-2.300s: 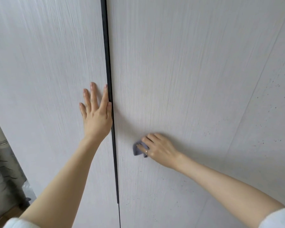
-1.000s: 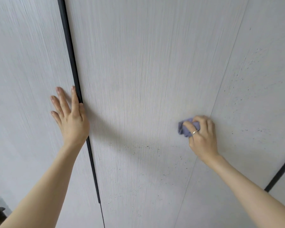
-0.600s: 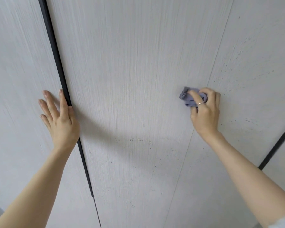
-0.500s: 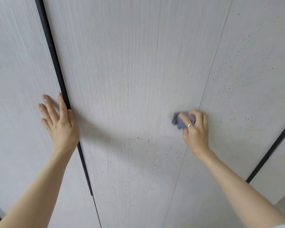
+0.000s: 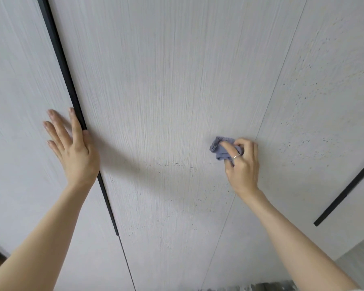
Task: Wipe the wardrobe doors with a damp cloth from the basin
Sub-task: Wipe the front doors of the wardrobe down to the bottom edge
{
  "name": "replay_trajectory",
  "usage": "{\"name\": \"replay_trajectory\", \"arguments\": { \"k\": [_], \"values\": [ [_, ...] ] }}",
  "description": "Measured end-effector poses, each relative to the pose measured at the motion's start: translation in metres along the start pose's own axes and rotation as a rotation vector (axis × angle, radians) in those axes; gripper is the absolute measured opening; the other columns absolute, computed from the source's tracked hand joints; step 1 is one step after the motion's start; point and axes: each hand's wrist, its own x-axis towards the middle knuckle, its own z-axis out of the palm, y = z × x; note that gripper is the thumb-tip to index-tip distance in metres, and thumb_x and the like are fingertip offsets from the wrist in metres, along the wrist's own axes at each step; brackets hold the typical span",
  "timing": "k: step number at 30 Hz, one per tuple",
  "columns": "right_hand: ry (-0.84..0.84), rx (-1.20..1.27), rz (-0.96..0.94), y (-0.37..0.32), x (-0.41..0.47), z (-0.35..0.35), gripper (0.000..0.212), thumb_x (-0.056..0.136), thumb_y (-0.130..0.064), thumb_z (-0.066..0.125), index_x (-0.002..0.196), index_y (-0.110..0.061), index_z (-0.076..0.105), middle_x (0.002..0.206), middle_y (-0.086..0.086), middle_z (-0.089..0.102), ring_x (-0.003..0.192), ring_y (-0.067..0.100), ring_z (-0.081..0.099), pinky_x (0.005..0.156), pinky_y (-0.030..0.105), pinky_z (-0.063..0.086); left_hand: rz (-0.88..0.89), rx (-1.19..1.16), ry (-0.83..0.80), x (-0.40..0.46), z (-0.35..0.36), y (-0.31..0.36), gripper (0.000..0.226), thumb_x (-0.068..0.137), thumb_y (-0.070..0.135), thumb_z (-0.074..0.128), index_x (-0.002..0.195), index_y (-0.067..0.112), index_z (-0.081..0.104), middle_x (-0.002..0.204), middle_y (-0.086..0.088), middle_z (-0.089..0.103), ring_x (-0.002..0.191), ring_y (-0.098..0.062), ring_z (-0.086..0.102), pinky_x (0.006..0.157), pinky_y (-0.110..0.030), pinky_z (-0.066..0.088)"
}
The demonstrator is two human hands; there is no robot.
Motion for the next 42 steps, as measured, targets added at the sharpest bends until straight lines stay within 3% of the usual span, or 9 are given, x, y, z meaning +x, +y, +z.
{"name": "replay_trajectory", "arguments": {
  "k": [7, 14, 18, 21, 24, 29, 31, 37, 42],
  "values": [
    [-0.361, -0.103, -0.303, -0.004, -0.075, 0.020, 0.036, 0.052, 0.005, 0.085, 0.080, -0.015, 0.076, 0.071, 0.007, 0.058, 0.072, 0.020, 0.041, 0.048, 0.025, 0.041, 0.002, 0.004, 0.014, 0.000, 0.001, 0.000, 0.058, 0.096, 0.018, 0.021, 0.150, 0.032, 0.008, 0.158, -0.010, -0.008, 0.144, -0.033, -0.012, 0.112, -0.050, -0.005],
    [0.042, 0.061, -0.139, -0.041, 0.014, 0.023, 0.037, 0.076, -0.002, 0.051, 0.104, -0.015, 0.072, 0.095, 0.001, 0.040, 0.081, 0.021, 0.039, 0.059, 0.025, 0.033, 0.008, -0.001, 0.020, -0.001, 0.001, 0.001, 0.059, 0.095, 0.015, 0.021, 0.151, 0.030, 0.008, 0.158, -0.013, -0.007, 0.143, -0.035, -0.011, 0.112, -0.051, -0.005],
    [-0.134, 0.015, -0.315, -0.044, -0.040, 0.043, 0.023, 0.083, -0.008, 0.062, 0.101, -0.014, 0.074, 0.085, 0.005, 0.054, 0.074, 0.023, 0.045, 0.055, 0.030, 0.042, 0.021, 0.002, 0.010, -0.002, 0.001, 0.000, 0.058, 0.097, 0.014, 0.023, 0.151, 0.029, 0.008, 0.158, -0.014, -0.008, 0.143, -0.035, -0.012, 0.112, -0.051, -0.005],
    [-0.368, -0.075, -0.475, -0.039, -0.075, 0.046, 0.036, 0.060, -0.005, 0.087, 0.091, -0.019, 0.076, 0.072, 0.004, 0.059, 0.063, 0.022, 0.055, 0.052, 0.027, 0.045, 0.013, -0.004, -0.002, -0.003, 0.001, 0.002, 0.057, 0.098, 0.013, 0.024, 0.151, 0.028, 0.008, 0.157, -0.014, -0.009, 0.143, -0.034, -0.012, 0.112, -0.051, -0.005],
    [-0.291, -0.055, -0.488, -0.051, -0.052, 0.044, 0.034, 0.062, -0.001, 0.084, 0.092, -0.015, 0.076, 0.073, 0.005, 0.058, 0.064, 0.023, 0.053, 0.052, 0.027, 0.041, 0.011, -0.007, -0.004, -0.003, 0.000, 0.003, 0.058, 0.098, 0.011, 0.025, 0.151, 0.026, 0.009, 0.157, -0.014, -0.009, 0.143, -0.035, -0.013, 0.112, -0.052, -0.005],
    [0.069, 0.093, -0.173, -0.092, 0.017, 0.052, 0.035, 0.082, -0.005, 0.052, 0.110, -0.016, 0.070, 0.094, -0.002, 0.039, 0.078, 0.020, 0.038, 0.058, 0.027, 0.033, 0.009, -0.015, -0.007, -0.004, 0.000, 0.002, 0.058, 0.097, 0.009, 0.025, 0.151, 0.024, 0.010, 0.157, -0.015, -0.008, 0.143, -0.036, -0.013, 0.112, -0.052, -0.006],
    [0.059, 0.085, -0.211, -0.099, 0.005, 0.063, 0.028, 0.090, -0.008, 0.052, 0.108, -0.016, 0.071, 0.095, -0.003, 0.042, 0.077, 0.019, 0.038, 0.058, 0.029, 0.034, 0.016, -0.006, -0.015, -0.004, -0.001, 0.001, 0.058, 0.097, 0.008, 0.026, 0.151, 0.023, 0.011, 0.157, -0.015, -0.008, 0.143, -0.036, -0.012, 0.112, -0.052, -0.005],
    [-0.359, -0.061, -0.716, -0.090, -0.062, 0.080, 0.040, 0.059, -0.002, 0.083, 0.093, -0.020, 0.074, 0.075, 0.002, 0.061, 0.063, 0.021, 0.057, 0.057, 0.027, 0.048, 0.060, 0.019, -0.045, -0.004, -0.007, -0.006, 0.054, 0.101, 0.011, 0.027, 0.151, 0.022, 0.010, 0.157, -0.016, -0.007, 0.143, -0.037, -0.012, 0.113, -0.053, -0.002],
    [-0.064, 0.044, -0.529, -0.120, -0.007, 0.080, 0.032, 0.078, -0.003, 0.067, 0.107, -0.016, 0.072, 0.080, 0.006, 0.057, 0.072, 0.023, 0.044, 0.055, 0.032, 0.035, 0.071, 0.027, -0.044, -0.004, -0.005, -0.008, 0.053, 0.101, 0.013, 0.026, 0.151, 0.020, 0.010, 0.157, -0.018, -0.006, 0.143, -0.038, -0.012, 0.113, -0.053, -0.003]
  ]
}}
